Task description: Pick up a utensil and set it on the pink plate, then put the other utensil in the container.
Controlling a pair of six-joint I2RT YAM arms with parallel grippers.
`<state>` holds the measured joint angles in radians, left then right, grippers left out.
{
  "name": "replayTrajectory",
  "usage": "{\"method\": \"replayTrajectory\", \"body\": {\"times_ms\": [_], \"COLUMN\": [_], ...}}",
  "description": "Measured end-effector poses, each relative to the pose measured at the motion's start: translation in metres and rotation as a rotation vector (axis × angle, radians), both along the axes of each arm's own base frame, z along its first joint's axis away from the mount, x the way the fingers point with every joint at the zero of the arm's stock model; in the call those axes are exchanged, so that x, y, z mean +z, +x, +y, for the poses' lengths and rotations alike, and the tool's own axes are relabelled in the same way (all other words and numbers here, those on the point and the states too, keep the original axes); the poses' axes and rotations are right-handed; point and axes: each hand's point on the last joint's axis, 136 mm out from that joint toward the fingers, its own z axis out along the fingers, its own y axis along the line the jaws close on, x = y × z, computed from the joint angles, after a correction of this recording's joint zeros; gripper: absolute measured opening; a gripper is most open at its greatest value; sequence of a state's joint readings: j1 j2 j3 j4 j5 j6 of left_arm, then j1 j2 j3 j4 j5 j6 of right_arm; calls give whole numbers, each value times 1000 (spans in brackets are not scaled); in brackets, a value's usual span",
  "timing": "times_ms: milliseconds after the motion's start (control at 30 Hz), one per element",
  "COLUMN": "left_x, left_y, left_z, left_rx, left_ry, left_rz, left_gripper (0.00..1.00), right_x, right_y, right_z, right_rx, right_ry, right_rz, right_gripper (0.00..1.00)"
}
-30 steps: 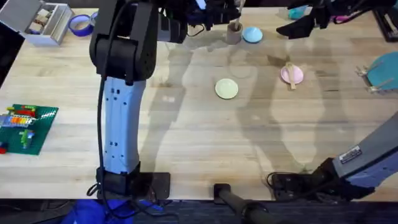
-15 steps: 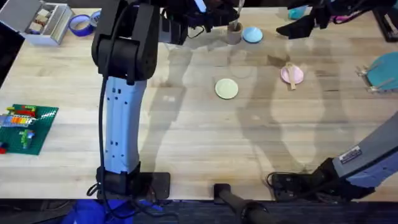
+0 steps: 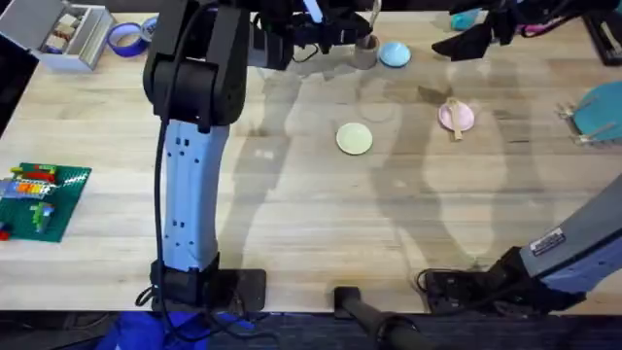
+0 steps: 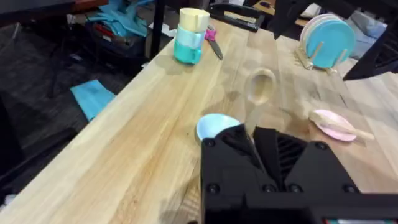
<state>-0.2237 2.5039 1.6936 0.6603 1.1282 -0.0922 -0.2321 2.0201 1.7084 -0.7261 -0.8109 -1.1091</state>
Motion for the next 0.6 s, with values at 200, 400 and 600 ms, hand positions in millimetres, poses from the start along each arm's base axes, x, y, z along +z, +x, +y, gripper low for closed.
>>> {"method": "replayTrajectory", "body": {"times_ms": [200, 400, 600], "left_x": [-7, -11, -13], "left_y": [-1, -1, -2], "left_z": [0, 1, 1], "left_rx": [0, -1, -2], "left_ry": [19, 29, 33], "left_rz": [10, 18, 28], "left_gripper": [41, 41, 59], "right_x": [0, 0, 0], "right_y": [0, 0, 0], "right_z": [0, 0, 0], "right_rx": [0, 0, 0], "right_ry": [0, 0, 0], "right_rz": [0, 0, 0], "right_gripper": [995, 996, 996]}}
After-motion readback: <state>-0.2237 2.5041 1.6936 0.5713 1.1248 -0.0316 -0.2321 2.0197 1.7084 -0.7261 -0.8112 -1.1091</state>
